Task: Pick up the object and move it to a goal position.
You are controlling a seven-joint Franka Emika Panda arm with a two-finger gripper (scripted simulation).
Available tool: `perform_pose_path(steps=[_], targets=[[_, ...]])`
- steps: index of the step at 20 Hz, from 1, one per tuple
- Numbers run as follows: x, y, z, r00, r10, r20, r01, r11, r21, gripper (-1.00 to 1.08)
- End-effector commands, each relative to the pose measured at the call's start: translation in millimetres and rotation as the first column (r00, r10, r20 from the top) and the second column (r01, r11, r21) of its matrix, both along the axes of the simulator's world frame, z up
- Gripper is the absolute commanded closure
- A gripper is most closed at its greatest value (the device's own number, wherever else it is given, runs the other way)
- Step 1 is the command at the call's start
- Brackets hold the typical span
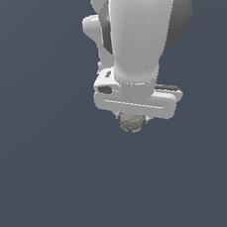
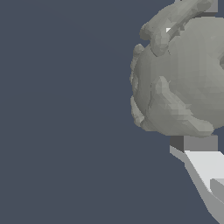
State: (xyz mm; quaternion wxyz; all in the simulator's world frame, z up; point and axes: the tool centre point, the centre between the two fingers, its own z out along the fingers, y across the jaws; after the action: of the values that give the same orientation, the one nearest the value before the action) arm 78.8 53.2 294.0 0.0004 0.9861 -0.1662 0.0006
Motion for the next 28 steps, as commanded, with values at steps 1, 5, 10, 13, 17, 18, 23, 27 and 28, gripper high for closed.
perform_pose_path(steps=[1,5,10,13,17,18,23,27,28], targets=[[6.1,6.5,15.2,1.000,-0.001,-0.001,0.001,1.000,0.000,1.08],[15.1,15.7,35.9,1.000,0.000,-0.001,0.000,1.000,0.000,1.08],[24.8,25.3,57.4,1.000,0.000,-0.001,0.000,1.000,0.000,1.08],[29.3,29.6,67.1,1.000,0.000,-0.001,0.000,1.000,0.000,1.08],[33.7,33.6,76.1,1.000,0.000,-0.001,0.000,1.000,0.001,1.08],[34.6,34.3,77.8,1.000,0.000,-0.001,0.000,1.000,0.001,1.08],[37.6,36.8,83.5,1.000,0.000,-0.001,0.000,1.000,0.001,1.08],[38.6,37.7,85.4,1.000,0.000,-0.001,0.000,1.000,0.001,1.08],[38.7,37.7,85.6,1.000,0.000,-0.001,0.000,1.000,0.001,1.08]])
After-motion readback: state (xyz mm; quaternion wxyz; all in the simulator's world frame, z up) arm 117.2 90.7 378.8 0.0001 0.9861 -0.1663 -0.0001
